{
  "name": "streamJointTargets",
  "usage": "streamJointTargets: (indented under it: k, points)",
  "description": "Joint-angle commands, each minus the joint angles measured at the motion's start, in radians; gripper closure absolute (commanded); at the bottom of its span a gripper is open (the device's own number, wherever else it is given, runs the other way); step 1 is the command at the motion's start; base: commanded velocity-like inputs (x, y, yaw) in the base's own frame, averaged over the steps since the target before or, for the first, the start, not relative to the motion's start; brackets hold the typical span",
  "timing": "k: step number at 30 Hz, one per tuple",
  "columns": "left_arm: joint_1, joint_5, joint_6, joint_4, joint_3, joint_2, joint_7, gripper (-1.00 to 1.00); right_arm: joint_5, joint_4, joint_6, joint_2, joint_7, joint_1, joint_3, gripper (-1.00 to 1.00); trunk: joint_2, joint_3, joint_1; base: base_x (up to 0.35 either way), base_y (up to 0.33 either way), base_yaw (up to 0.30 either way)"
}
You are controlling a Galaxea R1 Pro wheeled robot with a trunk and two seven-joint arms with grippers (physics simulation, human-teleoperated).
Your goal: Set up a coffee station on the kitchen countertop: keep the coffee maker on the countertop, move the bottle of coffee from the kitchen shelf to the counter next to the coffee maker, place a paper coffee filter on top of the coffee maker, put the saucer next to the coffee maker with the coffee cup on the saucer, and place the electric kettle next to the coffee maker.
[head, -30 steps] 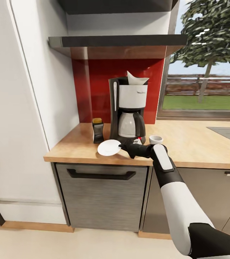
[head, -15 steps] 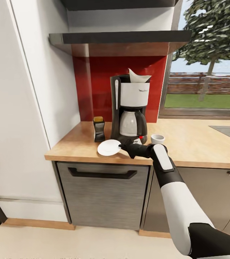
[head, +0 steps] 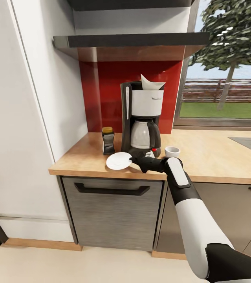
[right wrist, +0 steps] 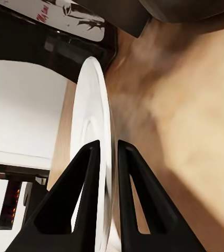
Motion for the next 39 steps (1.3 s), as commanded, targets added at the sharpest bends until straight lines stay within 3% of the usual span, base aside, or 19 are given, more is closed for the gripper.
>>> streamJointTargets:
  k: [1, 25, 26, 39]
  points:
    - [0.001, 0.007, -0.001, -0.002, -0.009, 0.000, -0.001, -1.00, -0.005, 0.000, 0.005, 0.001, -0.010, 0.000, -0.003, 1.00, 0.000, -0.001, 0.000, 0.000, 0.000, 0.000]
    - [0.001, 0.008, -0.001, -0.002, -0.009, 0.001, -0.001, -1.00, -0.005, 0.000, 0.005, 0.001, -0.010, 0.000, -0.003, 1.00, 0.000, -0.001, 0.000, 0.000, 0.000, 0.000]
    - [0.001, 0.007, -0.001, -0.002, -0.009, 0.001, -0.001, -1.00, -0.005, 0.000, 0.005, 0.001, -0.010, 0.000, -0.003, -1.00, 0.000, -0.001, 0.000, 0.000, 0.000, 0.000]
    - [0.001, 0.008, -0.001, -0.002, -0.009, 0.001, -0.001, -1.00, -0.005, 0.000, 0.005, 0.001, -0.010, 0.000, -0.003, -1.00, 0.000, -0.001, 0.000, 0.000, 0.000, 0.000]
